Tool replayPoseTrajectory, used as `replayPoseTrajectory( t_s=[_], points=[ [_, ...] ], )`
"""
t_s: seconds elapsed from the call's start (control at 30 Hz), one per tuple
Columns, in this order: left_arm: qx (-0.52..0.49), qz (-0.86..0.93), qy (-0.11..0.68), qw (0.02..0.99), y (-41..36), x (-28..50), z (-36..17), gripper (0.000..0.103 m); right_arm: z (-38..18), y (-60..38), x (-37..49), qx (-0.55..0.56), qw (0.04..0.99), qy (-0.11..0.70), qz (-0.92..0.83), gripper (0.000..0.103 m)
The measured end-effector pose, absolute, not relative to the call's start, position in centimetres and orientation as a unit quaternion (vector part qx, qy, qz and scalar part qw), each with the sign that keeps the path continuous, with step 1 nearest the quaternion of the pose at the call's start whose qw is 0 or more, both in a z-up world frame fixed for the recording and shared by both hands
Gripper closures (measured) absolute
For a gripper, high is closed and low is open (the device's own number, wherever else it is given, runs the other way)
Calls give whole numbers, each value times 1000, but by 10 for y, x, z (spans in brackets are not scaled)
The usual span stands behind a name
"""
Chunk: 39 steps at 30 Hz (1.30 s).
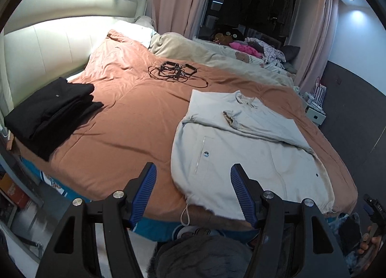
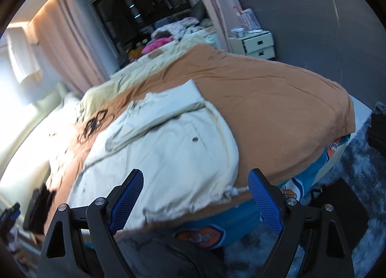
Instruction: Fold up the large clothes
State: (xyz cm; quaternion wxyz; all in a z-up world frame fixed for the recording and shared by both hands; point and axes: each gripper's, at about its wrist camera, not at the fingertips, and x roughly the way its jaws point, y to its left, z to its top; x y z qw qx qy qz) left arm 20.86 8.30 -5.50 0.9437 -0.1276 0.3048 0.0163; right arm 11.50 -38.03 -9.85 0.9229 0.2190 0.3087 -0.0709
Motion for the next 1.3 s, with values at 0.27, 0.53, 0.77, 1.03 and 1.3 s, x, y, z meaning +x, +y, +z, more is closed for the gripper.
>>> replayPoseTrajectory(
  t_s=[0.27,0.53,0.77,1.03,1.3],
  points=[
    [-123,7,291,949,94,174,-62,3,-120,-383,86,235,916,320,-67,14],
    [-139,-7,298,944,111,156,-87,3,-119,-362,67,189,931,305,-66,14],
    [-155,-26,315,936,116,165,-105,3,-127,-363,72,191,924,327,-54,0],
    [-169,-12,342,924,125,208,-133,3,-151,-371,100,185,910,361,-86,0],
    [-186,-25,374,908,124,266,-159,3,-178,-378,142,183,904,377,-81,2]
  ],
)
